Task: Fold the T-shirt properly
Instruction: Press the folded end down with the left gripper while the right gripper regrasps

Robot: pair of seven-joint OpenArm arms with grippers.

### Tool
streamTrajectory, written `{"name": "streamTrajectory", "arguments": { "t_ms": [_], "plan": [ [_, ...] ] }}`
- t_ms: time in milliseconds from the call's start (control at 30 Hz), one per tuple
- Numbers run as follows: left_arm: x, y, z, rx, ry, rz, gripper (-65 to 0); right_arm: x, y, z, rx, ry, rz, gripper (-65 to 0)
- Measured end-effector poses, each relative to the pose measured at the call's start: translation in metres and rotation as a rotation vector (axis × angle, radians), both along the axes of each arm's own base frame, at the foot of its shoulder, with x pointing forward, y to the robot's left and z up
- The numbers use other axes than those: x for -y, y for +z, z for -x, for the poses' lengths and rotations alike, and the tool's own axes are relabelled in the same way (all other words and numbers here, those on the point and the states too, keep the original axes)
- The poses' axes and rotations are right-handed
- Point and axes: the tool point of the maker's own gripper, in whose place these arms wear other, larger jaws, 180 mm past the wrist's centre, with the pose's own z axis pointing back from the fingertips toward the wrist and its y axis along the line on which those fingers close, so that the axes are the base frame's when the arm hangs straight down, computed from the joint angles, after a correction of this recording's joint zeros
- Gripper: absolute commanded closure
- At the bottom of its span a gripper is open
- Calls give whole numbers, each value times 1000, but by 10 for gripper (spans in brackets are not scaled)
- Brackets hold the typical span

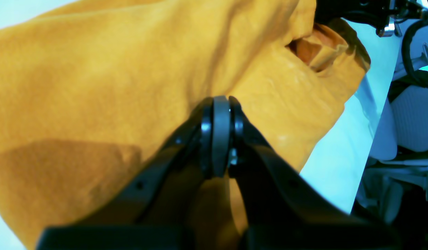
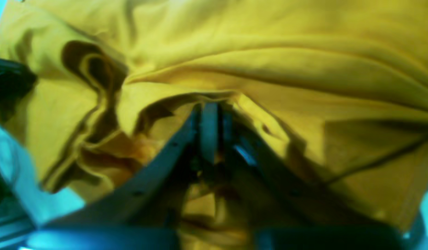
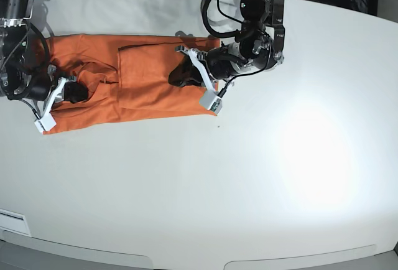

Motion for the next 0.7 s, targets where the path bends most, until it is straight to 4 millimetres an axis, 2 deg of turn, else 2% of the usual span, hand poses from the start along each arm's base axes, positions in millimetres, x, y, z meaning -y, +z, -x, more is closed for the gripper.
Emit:
{"name": "streamTrajectory", "arguments": {
  "t_ms": [100, 167, 233, 300, 367, 467, 600, 700],
  "plan": [
    [0, -1, 2, -6, 2, 3, 0, 4, 17, -11, 18, 23, -7, -172],
    [-3, -3, 1, -4, 1, -11, 0, 13, 40, -26, 68, 16, -18, -172],
    [-12, -7, 0, -10, 11, -37, 0, 29, 64, -38, 129, -21, -33, -172],
    [-22, -10, -2, -11, 30, -61, 0, 54, 75, -39, 150, -75, 2, -173],
    [-32, -13, -4, -6, 31, -82, 0, 79, 73, -29, 125, -130, 62, -226],
    [-41, -13, -6, 7, 34, -97, 0, 101, 65, -10, 95, -202, 74, -317],
    [-43, -12, -7, 9, 36, -96, 0, 117, 42, 16, 48, -304, 25, -333],
    [-42, -11, -7, 5, 37, -86, 0, 117, 24, 33, -11, -354, -52, -333]
  ]
}}
